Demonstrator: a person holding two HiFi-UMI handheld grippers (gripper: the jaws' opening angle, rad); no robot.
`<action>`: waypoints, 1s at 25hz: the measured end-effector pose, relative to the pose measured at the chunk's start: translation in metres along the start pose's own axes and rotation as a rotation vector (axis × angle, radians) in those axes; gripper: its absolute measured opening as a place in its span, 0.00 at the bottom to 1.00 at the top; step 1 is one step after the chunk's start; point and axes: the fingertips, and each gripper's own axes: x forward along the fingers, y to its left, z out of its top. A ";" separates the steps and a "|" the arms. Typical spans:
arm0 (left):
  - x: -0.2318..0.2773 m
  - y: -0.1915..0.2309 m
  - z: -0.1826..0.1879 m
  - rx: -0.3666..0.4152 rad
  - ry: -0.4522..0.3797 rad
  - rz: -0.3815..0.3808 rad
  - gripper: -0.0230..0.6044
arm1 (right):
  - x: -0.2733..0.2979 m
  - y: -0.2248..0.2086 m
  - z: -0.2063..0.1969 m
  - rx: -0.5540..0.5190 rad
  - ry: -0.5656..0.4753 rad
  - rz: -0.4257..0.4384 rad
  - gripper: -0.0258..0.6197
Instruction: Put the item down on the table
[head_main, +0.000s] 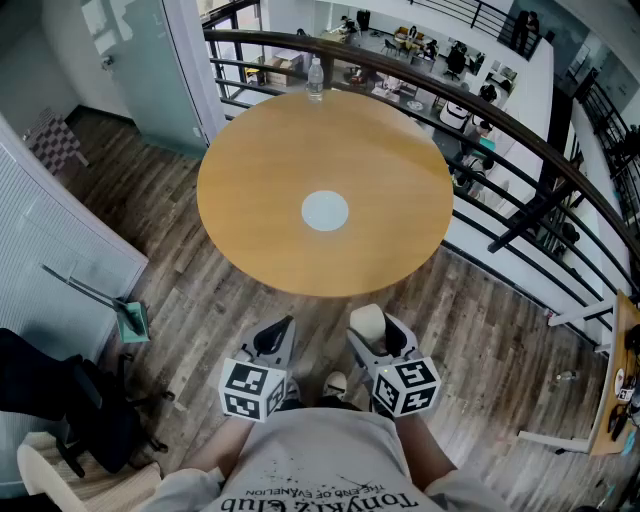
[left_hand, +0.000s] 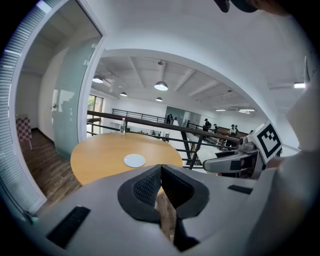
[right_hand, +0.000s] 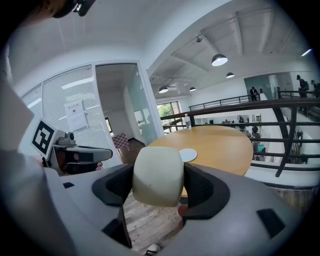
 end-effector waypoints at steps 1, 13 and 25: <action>-0.002 -0.001 -0.001 0.000 -0.001 0.000 0.07 | -0.002 0.001 0.000 -0.002 -0.001 0.000 0.52; -0.004 -0.006 -0.001 0.000 -0.005 0.003 0.07 | -0.007 0.003 -0.003 -0.006 0.003 0.009 0.52; 0.002 -0.020 0.001 0.006 -0.006 0.021 0.07 | -0.019 -0.002 -0.001 -0.006 -0.016 0.054 0.52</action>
